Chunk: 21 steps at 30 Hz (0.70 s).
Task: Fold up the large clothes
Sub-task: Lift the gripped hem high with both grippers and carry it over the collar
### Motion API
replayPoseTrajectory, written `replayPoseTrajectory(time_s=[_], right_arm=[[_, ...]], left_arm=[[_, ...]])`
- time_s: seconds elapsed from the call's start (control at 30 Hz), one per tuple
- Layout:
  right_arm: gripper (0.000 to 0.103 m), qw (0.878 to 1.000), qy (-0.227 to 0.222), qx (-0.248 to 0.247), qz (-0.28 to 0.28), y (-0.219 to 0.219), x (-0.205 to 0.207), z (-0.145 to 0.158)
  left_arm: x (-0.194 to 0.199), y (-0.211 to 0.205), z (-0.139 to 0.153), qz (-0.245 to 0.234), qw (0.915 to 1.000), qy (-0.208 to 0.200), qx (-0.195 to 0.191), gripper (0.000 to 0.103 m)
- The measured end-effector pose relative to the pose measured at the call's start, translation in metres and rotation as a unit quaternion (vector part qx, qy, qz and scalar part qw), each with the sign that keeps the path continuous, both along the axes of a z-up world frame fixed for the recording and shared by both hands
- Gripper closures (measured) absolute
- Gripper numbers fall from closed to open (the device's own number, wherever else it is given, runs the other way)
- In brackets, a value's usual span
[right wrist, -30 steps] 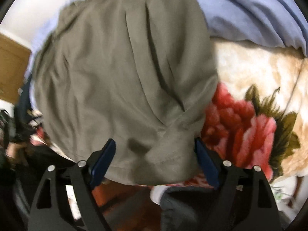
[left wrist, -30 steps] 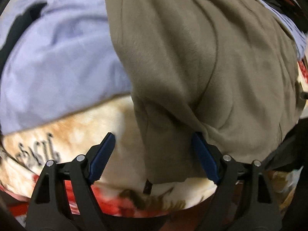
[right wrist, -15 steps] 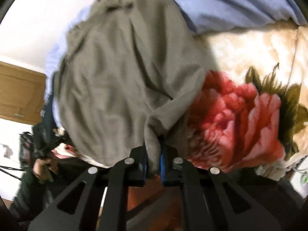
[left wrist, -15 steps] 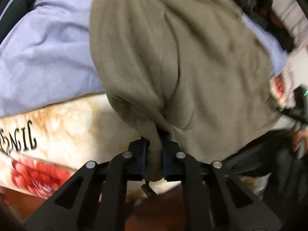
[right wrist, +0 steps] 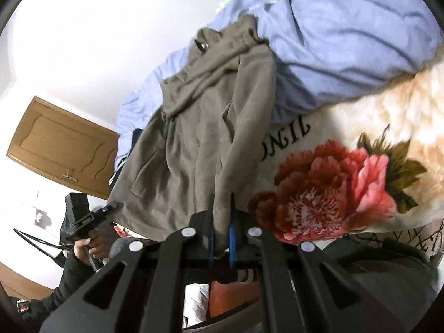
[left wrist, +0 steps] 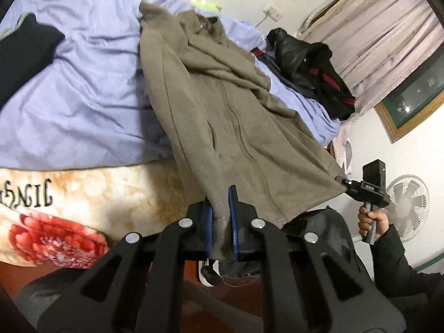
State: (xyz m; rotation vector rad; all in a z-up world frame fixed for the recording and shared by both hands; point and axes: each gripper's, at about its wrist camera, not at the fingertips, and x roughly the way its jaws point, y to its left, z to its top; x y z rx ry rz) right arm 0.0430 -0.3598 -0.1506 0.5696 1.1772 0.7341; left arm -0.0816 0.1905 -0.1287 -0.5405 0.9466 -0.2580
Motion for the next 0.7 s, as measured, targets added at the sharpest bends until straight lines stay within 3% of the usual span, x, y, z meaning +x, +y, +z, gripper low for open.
replayPoseTrajectory(time_s=[0.37,0.57,0.7], right_arm=[[0.096,0.997,-0.021,0.075,-0.017,-0.021,-0.015,0.034],[0.096,0.986,-0.016,0.153,-0.069,-0.036,0.016,0.046],[0.096,0.978,-0.021,0.185,-0.098,-0.036,0.053,0.058]], left_arm=[[-0.037,0.019,0.060,0.042,0.9936,-0.070,-0.078,0.094],[-0.012,0.052,0.085,0.091,0.9810,-0.103,-0.137,0.093],[0.018,0.072,0.102,0.111,0.9740,-0.121,-0.156,0.093]])
